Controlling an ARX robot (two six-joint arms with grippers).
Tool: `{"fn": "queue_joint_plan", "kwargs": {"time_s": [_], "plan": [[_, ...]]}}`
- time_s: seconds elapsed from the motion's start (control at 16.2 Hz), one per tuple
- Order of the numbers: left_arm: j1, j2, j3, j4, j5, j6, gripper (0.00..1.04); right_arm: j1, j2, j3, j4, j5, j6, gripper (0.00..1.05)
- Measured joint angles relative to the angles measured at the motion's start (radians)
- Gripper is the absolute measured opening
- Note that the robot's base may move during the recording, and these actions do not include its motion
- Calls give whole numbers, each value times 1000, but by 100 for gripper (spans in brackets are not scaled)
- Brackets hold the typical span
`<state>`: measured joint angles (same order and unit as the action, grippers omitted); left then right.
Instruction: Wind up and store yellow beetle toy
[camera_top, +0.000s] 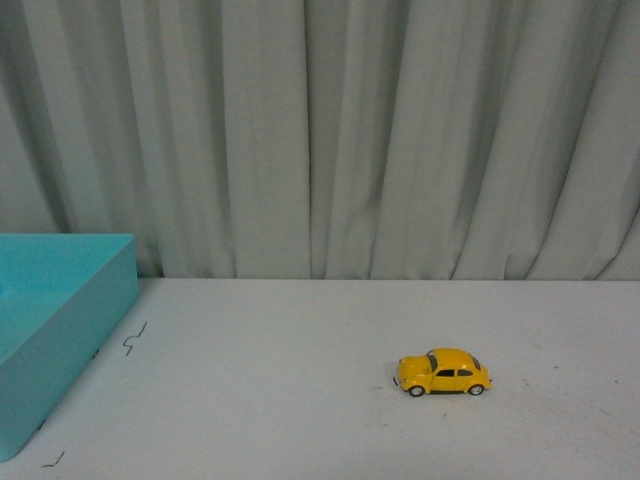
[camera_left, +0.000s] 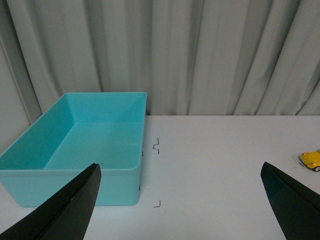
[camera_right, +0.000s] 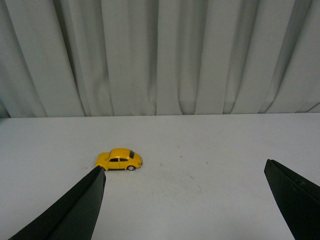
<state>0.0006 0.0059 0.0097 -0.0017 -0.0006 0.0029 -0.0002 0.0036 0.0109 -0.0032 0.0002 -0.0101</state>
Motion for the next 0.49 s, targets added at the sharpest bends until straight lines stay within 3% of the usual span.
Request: {"fn": "queue_joint_plan", "kwargs": {"time_s": [0.49], "plan": [[0, 0, 0, 0, 0, 0, 98, 0, 0, 0, 0, 0, 0, 98]]}}
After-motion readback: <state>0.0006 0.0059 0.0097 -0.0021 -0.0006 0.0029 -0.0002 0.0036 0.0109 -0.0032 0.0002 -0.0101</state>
